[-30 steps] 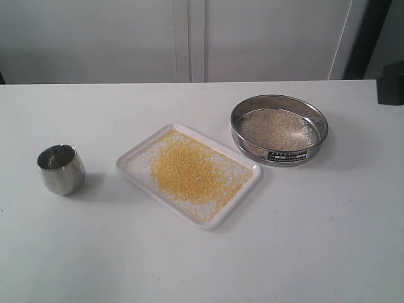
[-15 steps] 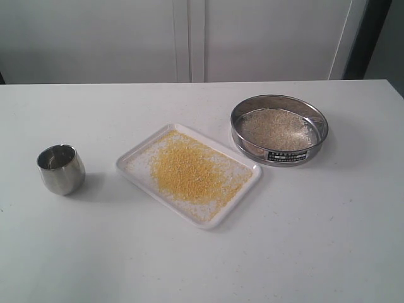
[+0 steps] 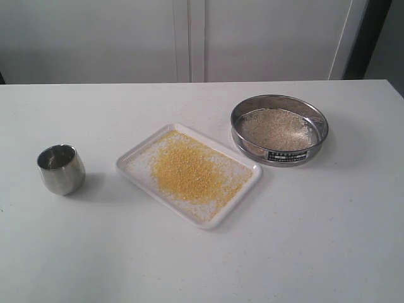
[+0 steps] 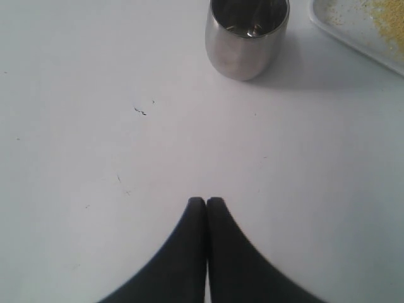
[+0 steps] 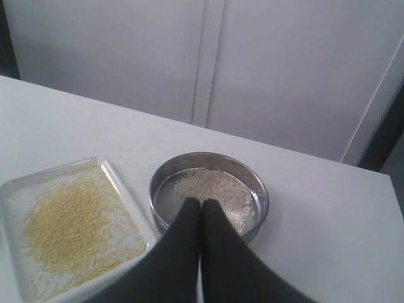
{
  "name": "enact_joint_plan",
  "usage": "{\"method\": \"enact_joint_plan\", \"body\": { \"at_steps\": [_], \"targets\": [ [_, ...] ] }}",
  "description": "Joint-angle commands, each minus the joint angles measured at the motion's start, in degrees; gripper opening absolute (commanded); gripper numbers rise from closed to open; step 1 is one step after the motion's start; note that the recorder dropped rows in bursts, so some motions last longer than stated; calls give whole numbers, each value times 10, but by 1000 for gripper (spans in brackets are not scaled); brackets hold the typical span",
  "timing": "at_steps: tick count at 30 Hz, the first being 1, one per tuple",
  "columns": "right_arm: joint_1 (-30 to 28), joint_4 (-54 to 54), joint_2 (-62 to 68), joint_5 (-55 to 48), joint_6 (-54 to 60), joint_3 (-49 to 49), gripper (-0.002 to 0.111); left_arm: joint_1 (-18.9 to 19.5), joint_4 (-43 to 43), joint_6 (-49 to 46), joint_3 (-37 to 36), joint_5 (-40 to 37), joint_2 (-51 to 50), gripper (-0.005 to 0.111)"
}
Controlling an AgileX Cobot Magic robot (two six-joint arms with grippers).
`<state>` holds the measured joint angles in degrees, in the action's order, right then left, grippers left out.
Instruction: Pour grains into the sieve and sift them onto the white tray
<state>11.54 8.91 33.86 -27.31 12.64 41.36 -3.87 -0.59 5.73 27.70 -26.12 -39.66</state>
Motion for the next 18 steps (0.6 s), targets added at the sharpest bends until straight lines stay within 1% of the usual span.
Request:
{"method": "enact_joint_plan", "body": {
  "at_steps": [1,9,18],
  "targets": [
    [-2,-5,-40,53,7,-49,0,2,-6,3,-2,-4,3,0],
    [-3,-28,-115,73,7,-118,0,2,-6,3,-2,-4,3,0],
    [-43,-25,-211,86,-8,-202,0,2,-6,3,-2,-4,3,0]
  ]
}}
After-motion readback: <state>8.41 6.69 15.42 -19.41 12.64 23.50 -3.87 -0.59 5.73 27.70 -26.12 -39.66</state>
